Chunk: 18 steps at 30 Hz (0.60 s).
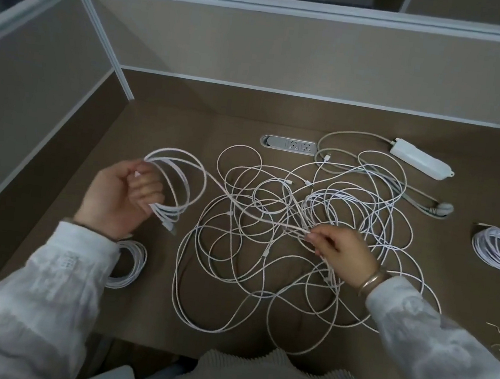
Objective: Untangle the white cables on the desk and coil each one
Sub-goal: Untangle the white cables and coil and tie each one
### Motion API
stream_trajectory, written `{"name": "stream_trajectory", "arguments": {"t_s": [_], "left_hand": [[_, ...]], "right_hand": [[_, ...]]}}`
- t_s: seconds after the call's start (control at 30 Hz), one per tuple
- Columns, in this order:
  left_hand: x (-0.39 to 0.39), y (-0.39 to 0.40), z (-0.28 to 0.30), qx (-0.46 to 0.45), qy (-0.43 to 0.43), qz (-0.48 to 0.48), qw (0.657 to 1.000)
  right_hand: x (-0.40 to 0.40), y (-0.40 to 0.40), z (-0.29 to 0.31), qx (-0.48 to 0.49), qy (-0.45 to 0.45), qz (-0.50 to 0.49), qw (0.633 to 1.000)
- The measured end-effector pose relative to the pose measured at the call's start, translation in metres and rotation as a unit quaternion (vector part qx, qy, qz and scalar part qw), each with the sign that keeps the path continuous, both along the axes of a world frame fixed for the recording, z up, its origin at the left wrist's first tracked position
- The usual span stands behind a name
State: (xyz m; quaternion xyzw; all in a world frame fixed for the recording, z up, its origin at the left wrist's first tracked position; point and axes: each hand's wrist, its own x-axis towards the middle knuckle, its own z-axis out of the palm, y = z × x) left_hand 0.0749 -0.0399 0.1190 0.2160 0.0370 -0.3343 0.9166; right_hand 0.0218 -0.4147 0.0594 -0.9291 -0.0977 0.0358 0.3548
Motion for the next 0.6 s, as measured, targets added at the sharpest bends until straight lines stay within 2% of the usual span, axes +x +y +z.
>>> {"name": "stream_trajectory", "arguments": {"t_s": [0.07, 0.13, 0.2, 0.4, 0.5, 0.6], "left_hand": [[-0.003, -0.017, 0.003, 0.123, -0.002, 0.077, 0.989], [-0.007, -0.035, 0.006, 0.264, -0.024, 0.131, 0.955], [-0.010, -0.055, 0.007, 0.325, -0.045, 0.142, 0.934], [-0.025, -0.097, 0.015, 0.354, -0.068, 0.103, 0.927], [-0.028, -0.105, 0.016, 0.322, -0.036, 0.090, 0.942], [-0.031, -0.105, 0.020, 0.236, 0.001, 0.064, 0.970]], "right_hand": [[-0.012, 0.018, 0.019, -0.032, -0.031, 0.046, 0.998], [-0.024, 0.036, 0.041, -0.054, -0.030, 0.101, 0.993], [-0.031, 0.053, 0.060, -0.057, -0.042, 0.146, 0.987], [-0.032, 0.082, 0.082, -0.014, -0.063, 0.177, 0.982], [-0.031, 0.084, 0.081, -0.019, -0.068, 0.165, 0.984], [-0.029, 0.081, 0.079, -0.089, -0.064, 0.171, 0.979]]}}
